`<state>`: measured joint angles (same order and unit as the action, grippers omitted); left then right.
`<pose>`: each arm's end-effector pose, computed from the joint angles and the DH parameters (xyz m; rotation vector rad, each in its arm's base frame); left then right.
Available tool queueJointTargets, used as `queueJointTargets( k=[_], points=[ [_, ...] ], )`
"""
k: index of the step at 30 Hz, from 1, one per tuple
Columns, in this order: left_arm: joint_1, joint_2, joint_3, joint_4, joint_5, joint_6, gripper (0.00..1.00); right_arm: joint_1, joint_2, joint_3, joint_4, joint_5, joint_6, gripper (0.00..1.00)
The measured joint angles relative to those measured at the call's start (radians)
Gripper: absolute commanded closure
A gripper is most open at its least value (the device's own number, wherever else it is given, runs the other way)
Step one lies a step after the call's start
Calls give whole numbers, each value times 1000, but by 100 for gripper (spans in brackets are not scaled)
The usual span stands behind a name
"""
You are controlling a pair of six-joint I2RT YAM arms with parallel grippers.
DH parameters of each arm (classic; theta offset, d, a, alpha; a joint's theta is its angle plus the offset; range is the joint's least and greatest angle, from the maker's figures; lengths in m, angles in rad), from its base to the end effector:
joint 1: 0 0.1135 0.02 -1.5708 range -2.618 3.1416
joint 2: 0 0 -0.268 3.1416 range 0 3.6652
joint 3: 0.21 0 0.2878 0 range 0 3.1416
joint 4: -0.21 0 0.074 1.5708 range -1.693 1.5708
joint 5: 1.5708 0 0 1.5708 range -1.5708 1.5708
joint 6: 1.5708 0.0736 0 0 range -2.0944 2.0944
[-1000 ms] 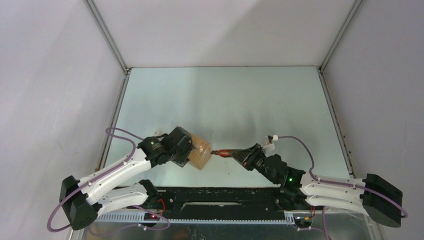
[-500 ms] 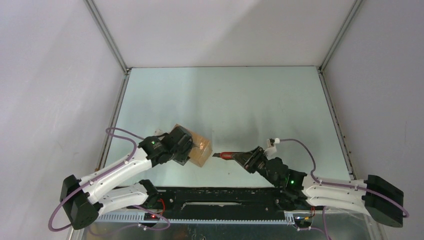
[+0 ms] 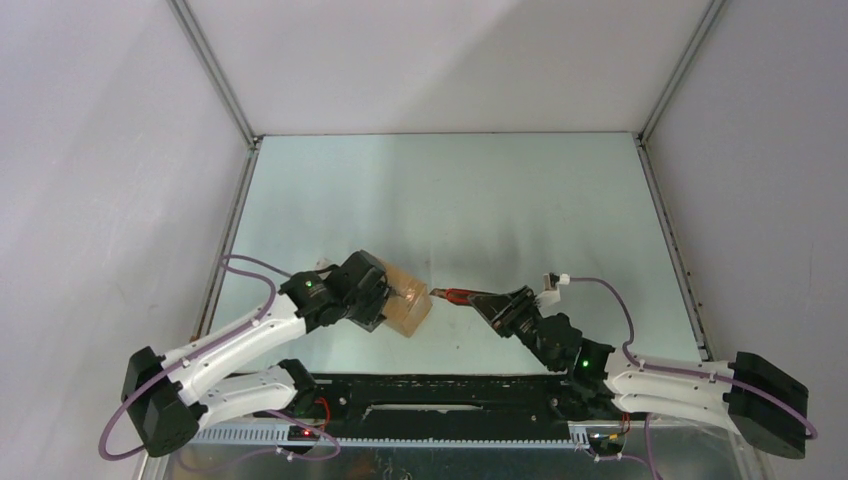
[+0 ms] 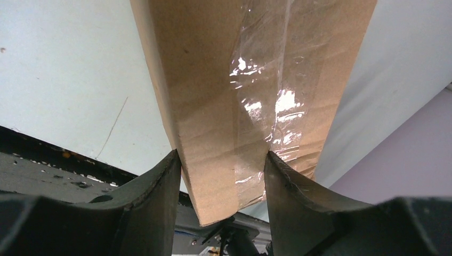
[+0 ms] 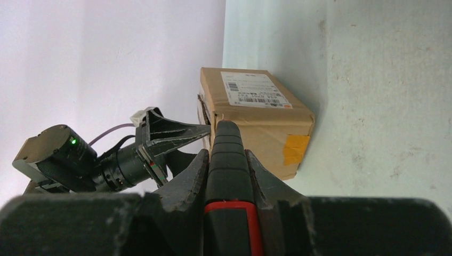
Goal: Unpack the express box
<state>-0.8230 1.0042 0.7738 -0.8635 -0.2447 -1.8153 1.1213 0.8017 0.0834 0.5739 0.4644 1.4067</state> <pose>0.1699 -0.1570 0.2046 -1.3741 2.3667 -0.5602 0.1267 0.1869 0.1459 0.6546 1.8244 1.4304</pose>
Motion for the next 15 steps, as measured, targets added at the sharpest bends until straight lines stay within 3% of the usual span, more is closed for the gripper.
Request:
queueJointTargets(
  k=[15],
  points=[
    [2,17,0,53,49,9,100,-5,29,0,72,-13,-19,100]
  ],
)
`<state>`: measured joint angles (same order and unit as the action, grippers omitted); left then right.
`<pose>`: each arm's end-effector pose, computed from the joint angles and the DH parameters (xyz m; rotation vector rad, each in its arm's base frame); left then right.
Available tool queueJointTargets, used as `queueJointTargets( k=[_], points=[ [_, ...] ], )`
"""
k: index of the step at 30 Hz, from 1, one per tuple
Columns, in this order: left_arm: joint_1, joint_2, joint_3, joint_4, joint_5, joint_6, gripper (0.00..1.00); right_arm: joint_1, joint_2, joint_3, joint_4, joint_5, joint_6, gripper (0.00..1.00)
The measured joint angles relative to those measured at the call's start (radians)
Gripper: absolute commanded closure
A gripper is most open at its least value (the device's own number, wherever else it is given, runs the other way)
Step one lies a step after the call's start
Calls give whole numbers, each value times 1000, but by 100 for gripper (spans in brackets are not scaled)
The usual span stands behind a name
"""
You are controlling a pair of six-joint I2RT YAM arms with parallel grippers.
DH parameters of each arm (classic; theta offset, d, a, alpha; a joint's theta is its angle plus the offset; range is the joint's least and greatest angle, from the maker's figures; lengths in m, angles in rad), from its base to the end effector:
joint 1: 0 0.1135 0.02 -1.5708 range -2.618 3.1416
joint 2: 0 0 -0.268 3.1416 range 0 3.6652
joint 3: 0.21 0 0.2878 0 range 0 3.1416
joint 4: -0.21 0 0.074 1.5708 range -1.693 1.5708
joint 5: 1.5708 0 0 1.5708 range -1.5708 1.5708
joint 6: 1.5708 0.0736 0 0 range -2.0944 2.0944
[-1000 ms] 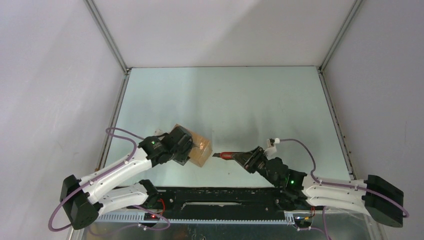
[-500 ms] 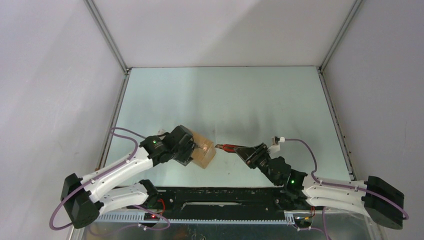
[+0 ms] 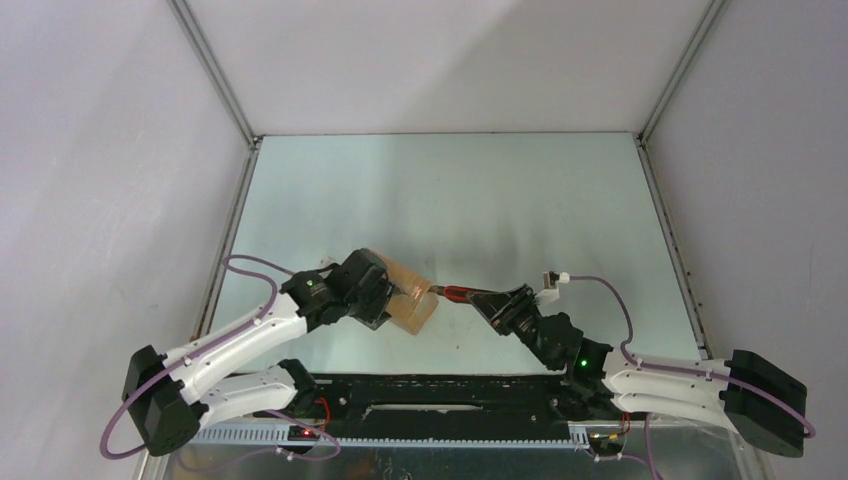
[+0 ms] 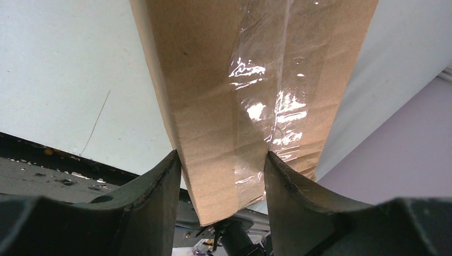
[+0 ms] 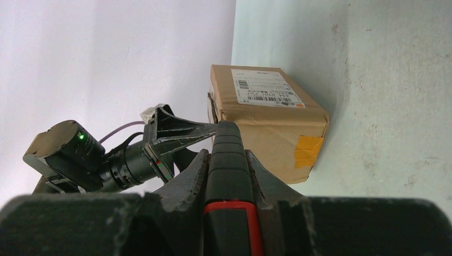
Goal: Unpack the express box
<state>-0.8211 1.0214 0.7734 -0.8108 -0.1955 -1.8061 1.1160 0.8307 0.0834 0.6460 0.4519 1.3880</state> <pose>0.1735 -0.1654 0.2037 -1.3663 2.3965 -0.6293 0.1282 0.1889 0.1499 0.6356 1.7922 1.4633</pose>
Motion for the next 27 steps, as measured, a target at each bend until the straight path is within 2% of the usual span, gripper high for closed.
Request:
queueJointTargets(
  k=[27],
  points=[
    [2,9,-9,28,20,3,100,-6,-16,-23,20,0,-4,100]
  ],
)
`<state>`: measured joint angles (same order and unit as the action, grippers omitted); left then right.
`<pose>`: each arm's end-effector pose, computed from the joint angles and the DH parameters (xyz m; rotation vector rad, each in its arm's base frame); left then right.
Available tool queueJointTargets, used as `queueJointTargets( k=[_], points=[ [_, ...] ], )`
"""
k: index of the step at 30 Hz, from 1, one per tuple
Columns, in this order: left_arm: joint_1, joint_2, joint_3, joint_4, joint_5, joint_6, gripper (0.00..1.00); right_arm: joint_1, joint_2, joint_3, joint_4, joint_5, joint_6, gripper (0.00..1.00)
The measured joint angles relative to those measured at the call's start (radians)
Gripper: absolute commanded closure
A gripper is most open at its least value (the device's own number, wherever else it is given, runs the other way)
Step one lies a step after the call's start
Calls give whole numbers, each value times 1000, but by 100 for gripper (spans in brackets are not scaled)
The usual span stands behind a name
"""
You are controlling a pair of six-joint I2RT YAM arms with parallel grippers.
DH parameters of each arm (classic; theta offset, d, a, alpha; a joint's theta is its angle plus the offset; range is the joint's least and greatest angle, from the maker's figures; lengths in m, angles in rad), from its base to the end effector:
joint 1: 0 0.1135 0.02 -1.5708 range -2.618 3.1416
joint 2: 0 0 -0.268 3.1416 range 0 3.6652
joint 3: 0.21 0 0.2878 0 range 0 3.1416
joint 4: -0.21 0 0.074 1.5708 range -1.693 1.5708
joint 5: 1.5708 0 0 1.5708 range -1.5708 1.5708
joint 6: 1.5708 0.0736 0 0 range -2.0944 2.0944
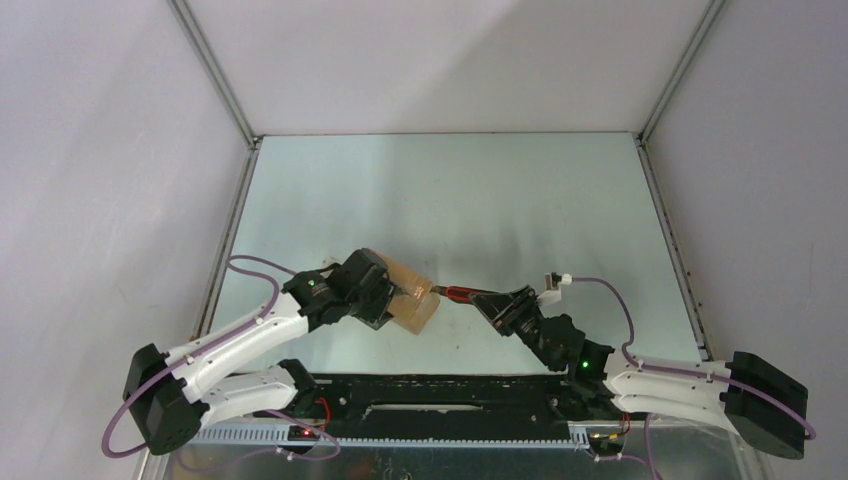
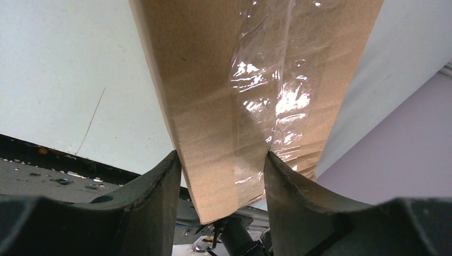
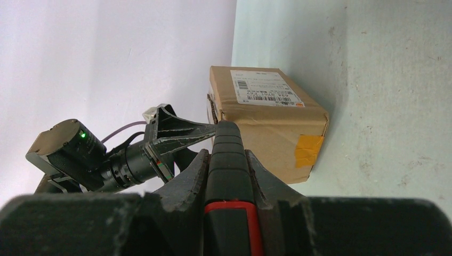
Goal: Unpack the express box
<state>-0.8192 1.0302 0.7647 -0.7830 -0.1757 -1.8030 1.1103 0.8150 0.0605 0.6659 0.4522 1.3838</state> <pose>0.1750 -0.1684 0.2004 -1.3647 2.4091 -0.6523 0.1275 0.1846 0.1470 0.6373 1.7777 1.4680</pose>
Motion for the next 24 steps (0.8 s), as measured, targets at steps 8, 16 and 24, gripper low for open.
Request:
queueJointTargets(
  k=[8,16,24],
  points=[
    [0,-2,-6,8,3,1,100,0,-28,-1,-21,-1,0,100],
    [0,-3,-13,18,8,2,100,0,-34,-8,-27,-3,5,100],
    [2,7,-13,15,11,6,100,-3,54,-8,46,-14,6,100]
  ],
)
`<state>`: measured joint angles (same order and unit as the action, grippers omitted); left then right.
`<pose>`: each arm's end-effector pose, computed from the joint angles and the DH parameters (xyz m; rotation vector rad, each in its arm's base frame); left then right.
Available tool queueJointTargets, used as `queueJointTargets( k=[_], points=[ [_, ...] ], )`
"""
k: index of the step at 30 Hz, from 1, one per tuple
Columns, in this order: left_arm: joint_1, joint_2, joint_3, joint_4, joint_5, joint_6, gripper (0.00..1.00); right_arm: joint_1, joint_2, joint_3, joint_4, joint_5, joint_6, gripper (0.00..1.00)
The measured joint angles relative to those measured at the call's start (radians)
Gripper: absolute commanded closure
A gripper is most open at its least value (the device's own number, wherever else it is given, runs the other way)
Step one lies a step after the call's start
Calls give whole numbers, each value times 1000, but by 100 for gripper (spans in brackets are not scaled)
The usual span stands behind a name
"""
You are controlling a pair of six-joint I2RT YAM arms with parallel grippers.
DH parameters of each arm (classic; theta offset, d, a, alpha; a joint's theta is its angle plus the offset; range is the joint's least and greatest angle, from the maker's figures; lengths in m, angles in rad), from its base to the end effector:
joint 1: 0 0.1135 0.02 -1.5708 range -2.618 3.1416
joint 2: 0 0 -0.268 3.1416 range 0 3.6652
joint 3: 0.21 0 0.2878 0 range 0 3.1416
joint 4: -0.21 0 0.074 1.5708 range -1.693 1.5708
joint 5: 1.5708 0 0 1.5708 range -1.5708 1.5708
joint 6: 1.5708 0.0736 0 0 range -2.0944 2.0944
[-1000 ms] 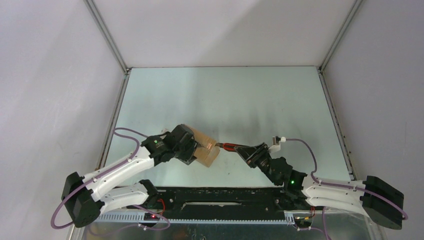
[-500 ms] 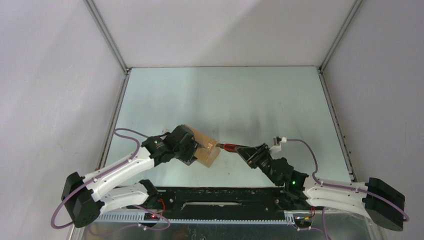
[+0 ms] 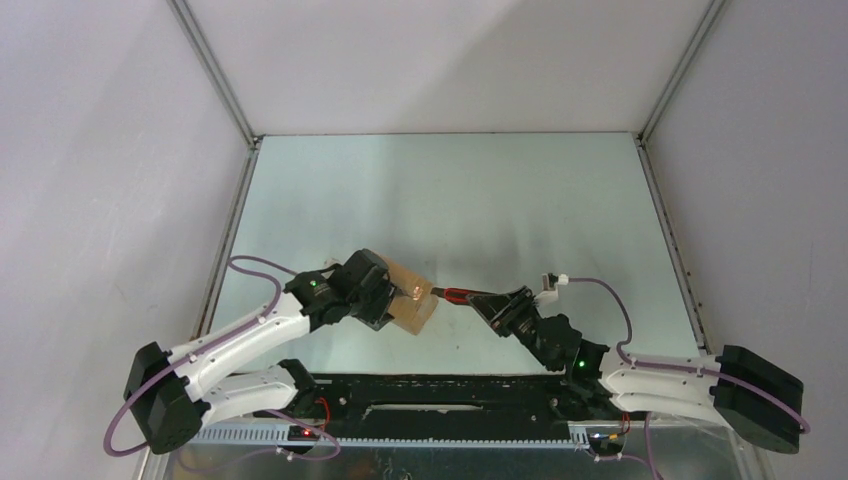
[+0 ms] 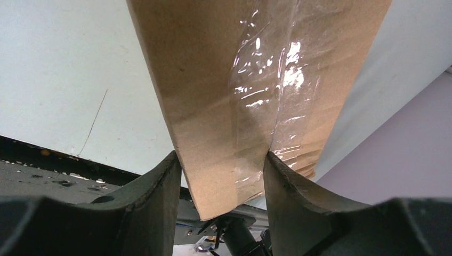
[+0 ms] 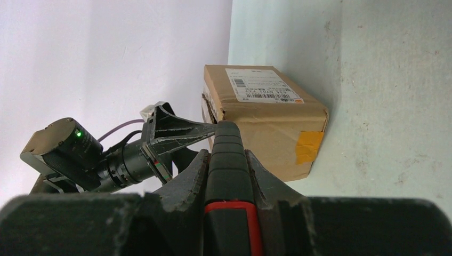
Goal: Unpack the express box
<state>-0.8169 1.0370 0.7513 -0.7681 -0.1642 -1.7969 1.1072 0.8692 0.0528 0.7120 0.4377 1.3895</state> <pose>0.1752 -0.1690 0.1950 -1.3612 2.4236 -0.6497 0.1278 0.1859 0.1395 0.6339 1.7985 1.4655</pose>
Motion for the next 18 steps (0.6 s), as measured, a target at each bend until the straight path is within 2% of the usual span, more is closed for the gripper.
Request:
queueJointTargets(
  k=[18],
  points=[
    [0,-5,-5,0,-2,-12,100,55,122,10,112,66,18,100]
  ],
)
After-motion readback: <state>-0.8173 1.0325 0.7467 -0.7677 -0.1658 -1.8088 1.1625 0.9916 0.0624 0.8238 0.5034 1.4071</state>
